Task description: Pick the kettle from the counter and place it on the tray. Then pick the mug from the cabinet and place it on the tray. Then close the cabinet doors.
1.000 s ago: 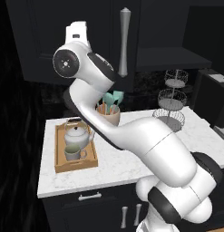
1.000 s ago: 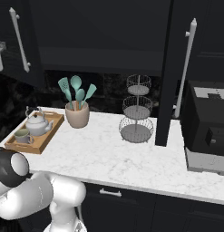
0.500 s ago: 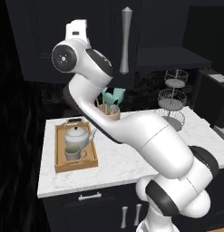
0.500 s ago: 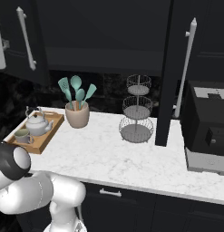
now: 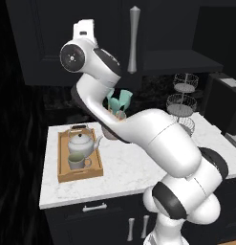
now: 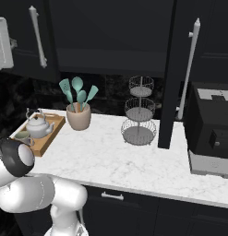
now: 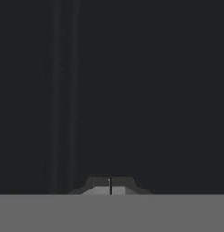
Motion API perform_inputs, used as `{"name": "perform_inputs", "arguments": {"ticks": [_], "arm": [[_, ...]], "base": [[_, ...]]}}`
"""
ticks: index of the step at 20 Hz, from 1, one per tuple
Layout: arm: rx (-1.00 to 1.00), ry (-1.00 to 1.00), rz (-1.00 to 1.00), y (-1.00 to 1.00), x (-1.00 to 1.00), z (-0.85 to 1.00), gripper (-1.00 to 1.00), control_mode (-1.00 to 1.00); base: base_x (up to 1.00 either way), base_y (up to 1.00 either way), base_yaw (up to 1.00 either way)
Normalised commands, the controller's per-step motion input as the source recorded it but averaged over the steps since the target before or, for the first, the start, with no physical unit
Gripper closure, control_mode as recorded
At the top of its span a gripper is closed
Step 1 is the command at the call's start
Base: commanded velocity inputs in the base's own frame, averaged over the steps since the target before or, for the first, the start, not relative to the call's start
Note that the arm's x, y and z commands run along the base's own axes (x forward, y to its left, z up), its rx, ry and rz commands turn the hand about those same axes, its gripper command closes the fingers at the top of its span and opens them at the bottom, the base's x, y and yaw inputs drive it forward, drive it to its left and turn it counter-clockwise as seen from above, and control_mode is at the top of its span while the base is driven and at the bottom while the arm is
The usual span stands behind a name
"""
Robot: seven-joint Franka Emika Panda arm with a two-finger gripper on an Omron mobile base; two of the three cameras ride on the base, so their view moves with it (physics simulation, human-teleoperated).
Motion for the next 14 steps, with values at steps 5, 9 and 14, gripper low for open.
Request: {"name": "perform_inputs", "arguments": {"ticks": [5,9,14], "arm": [[0.0,0.0,0.0,-0.54,0.73,-0.12,1.0,-1.0],[0.0,0.0,0.0,-0.48,0.69,-0.08,1.0,-1.0],[0.0,0.0,0.0,-0.49,0.69,-0.13,1.0,-1.0]], "base": [[0.0,0.0,0.0],[0.0,0.0,0.0],[0.0,0.0,0.0]]}}
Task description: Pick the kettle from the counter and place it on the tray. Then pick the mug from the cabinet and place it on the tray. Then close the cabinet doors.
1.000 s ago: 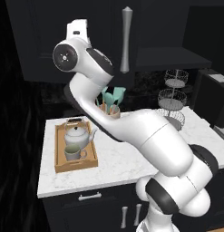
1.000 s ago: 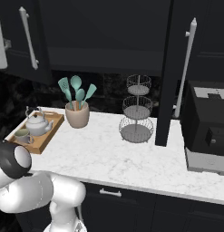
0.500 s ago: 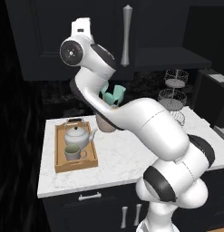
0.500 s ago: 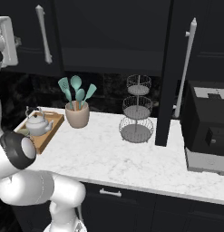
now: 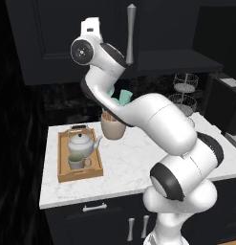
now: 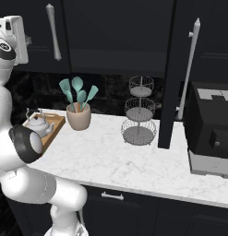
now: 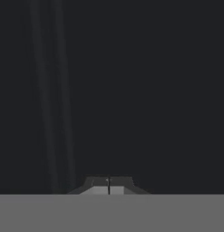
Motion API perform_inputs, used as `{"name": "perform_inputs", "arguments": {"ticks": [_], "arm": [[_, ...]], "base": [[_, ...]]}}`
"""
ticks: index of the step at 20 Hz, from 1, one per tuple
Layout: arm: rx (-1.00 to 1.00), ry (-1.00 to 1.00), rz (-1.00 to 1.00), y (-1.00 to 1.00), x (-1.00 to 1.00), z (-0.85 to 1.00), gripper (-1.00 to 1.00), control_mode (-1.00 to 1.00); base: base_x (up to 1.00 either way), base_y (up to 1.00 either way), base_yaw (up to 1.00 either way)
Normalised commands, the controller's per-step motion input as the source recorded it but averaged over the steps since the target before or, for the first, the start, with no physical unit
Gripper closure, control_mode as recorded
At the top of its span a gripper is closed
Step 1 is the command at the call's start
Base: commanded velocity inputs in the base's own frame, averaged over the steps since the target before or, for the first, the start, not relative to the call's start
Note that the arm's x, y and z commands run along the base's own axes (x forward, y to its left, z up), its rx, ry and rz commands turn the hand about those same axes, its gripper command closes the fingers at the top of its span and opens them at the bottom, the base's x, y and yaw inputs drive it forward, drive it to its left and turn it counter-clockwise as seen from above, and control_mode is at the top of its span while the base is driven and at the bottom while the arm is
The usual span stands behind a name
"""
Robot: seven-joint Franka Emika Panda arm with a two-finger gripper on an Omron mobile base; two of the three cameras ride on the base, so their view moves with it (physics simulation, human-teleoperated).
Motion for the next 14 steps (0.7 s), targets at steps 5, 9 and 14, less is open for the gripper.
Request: {"name": "perform_inputs", "arguments": {"ticks": [5,9,14], "arm": [[0.0,0.0,0.0,-0.4,0.71,-0.21,1.0,-1.0],[0.0,-0.02,0.0,-0.25,0.3,-0.2,1.0,-1.0],[0.0,-0.02,0.0,-0.19,0.04,-0.12,1.0,-1.0]], "base": [[0.0,0.0,0.0],[0.0,0.0,0.0],[0.0,0.0,0.0]]}}
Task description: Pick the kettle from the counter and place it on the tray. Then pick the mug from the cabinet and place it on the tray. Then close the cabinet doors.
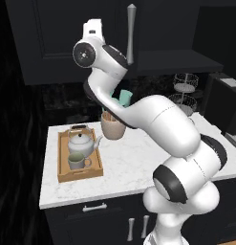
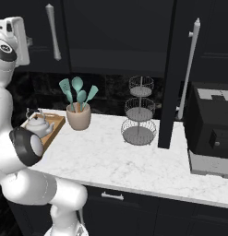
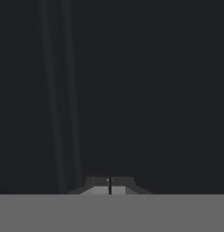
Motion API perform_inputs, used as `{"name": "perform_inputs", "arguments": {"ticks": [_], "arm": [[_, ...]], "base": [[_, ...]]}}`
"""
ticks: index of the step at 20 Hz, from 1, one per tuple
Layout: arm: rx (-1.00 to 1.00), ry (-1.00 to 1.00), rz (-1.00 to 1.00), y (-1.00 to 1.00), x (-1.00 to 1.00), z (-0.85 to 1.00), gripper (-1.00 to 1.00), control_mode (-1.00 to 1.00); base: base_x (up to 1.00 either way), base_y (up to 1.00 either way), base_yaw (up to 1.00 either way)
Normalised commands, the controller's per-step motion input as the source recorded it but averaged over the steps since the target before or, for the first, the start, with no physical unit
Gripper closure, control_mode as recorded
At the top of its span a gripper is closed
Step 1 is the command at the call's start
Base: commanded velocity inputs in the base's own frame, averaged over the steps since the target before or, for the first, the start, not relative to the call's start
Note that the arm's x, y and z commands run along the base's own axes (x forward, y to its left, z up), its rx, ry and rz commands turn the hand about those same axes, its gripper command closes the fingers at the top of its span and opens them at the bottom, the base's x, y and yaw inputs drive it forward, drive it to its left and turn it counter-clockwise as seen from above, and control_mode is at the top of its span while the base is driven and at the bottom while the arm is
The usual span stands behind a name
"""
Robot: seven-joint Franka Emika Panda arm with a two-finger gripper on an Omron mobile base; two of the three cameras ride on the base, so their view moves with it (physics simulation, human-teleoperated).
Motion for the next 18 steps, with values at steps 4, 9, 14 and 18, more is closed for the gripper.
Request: {"name": "perform_inputs", "arguments": {"ticks": [4,9,14,18], "arm": [[0.0,-0.08,0.0,-0.16,-0.22,0.0,1.0,-1.0],[0.0,-0.12,0.0,-0.12,-0.91,0.02,1.0,-1.0],[0.0,-0.09,0.0,-0.09,-1.0,0.09,1.0,-1.0],[0.0,-0.04,0.02,-0.43,-1.0,0.02,1.0,-1.0]], "base": [[0.0,0.0,0.0],[0.0,0.0,0.0],[0.0,0.0,0.0],[0.0,0.0,0.0]]}}
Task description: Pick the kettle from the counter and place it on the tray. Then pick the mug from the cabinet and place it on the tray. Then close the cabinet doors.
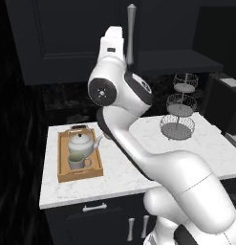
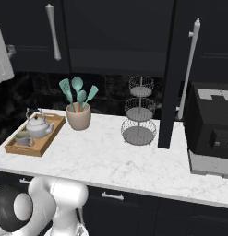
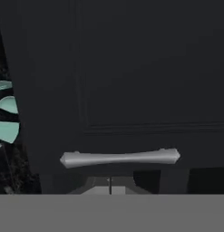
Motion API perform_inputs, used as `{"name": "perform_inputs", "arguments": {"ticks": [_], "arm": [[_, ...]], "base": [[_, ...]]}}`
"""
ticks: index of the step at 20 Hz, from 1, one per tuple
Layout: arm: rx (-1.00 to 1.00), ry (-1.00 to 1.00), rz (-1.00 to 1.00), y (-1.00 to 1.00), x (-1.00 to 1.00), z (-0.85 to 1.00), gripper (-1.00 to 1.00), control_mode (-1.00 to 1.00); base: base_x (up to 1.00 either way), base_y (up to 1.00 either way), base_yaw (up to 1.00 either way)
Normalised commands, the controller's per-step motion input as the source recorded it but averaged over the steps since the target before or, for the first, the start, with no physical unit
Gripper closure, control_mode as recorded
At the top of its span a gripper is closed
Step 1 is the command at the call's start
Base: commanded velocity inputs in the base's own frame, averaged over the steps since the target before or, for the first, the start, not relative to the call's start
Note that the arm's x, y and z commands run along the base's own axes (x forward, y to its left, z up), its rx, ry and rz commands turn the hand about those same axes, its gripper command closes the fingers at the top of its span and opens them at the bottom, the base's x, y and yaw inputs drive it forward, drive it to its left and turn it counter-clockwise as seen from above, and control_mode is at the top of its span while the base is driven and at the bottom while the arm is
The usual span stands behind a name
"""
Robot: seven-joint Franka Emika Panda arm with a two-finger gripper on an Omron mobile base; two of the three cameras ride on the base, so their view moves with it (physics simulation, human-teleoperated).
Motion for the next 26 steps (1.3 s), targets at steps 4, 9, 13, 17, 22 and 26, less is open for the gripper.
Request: {"name": "perform_inputs", "arguments": {"ticks": [4,9,13,17,22,26], "arm": [[0.0,0.0,0.0,-0.58,-1.0,0.0,1.0,-1.0],[0.0,0.01,0.09,-0.89,-0.89,-0.03,1.0,-1.0],[0.0,-0.02,0.18,-0.7,-0.47,0.0,1.0,-1.0],[-0.05,0.0,0.17,-0.56,-0.48,0.0,1.0,-1.0],[-0.1,0.06,0.09,-0.56,-0.42,0.07,1.0,-1.0],[-0.04,0.08,0.08,-0.76,-0.64,0.0,1.0,-1.0]], "base": [[0.0,0.0,0.0],[0.0,0.0,0.0],[0.0,0.0,0.0],[0.0,0.0,0.0],[0.0,0.0,0.0],[0.0,0.0,0.0]]}}
